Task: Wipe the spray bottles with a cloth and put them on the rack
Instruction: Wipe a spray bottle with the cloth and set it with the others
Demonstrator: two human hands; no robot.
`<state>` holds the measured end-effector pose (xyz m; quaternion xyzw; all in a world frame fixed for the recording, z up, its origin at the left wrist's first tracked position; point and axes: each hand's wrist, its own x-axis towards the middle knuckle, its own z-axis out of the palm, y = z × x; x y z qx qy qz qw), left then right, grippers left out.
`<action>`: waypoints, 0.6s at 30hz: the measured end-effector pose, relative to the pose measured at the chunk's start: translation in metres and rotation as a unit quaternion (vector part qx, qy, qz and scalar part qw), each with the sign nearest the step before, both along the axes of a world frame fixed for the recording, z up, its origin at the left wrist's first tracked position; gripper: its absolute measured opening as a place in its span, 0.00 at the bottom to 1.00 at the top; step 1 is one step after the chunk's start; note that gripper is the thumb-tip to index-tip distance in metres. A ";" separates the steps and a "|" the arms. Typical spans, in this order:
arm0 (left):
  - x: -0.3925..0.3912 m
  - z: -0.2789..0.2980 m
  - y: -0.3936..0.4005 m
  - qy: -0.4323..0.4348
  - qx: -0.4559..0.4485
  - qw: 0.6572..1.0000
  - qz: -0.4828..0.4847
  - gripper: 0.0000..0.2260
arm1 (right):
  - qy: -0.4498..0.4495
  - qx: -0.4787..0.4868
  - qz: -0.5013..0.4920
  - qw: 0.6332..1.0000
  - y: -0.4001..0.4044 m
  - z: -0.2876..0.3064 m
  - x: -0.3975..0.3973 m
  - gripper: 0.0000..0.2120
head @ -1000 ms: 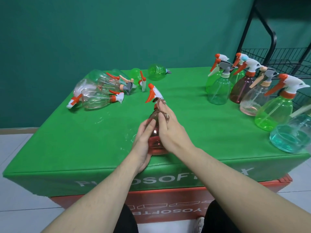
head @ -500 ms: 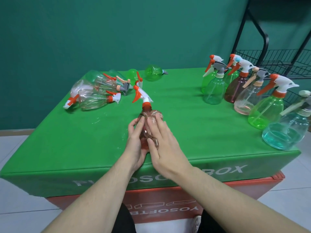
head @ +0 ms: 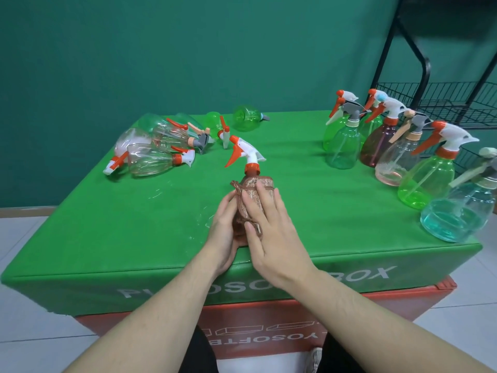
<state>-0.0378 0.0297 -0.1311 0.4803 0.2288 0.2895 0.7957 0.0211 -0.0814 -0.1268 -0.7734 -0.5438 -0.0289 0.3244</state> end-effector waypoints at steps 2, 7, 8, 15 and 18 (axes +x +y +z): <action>0.000 0.001 -0.001 -0.004 0.008 1.000 -0.010 0.24 | -0.031 0.006 0.002 0.999 0.007 0.004 0.008 0.29; -0.002 0.001 0.001 0.002 0.005 1.000 -0.026 0.23 | 0.051 0.027 0.003 0.998 0.027 0.026 0.019 0.28; -0.002 0.001 0.002 0.004 -0.002 1.000 -0.027 0.21 | 0.075 0.027 -0.001 0.997 0.030 0.030 0.021 0.27; -0.002 0.000 0.005 0.003 -0.020 0.999 -0.031 0.15 | 0.164 0.045 -0.029 0.985 0.039 0.030 0.021 0.24; 0.000 -0.002 0.006 0.001 -0.027 0.999 -0.018 0.16 | 0.154 0.050 -0.015 0.987 0.034 0.026 0.016 0.26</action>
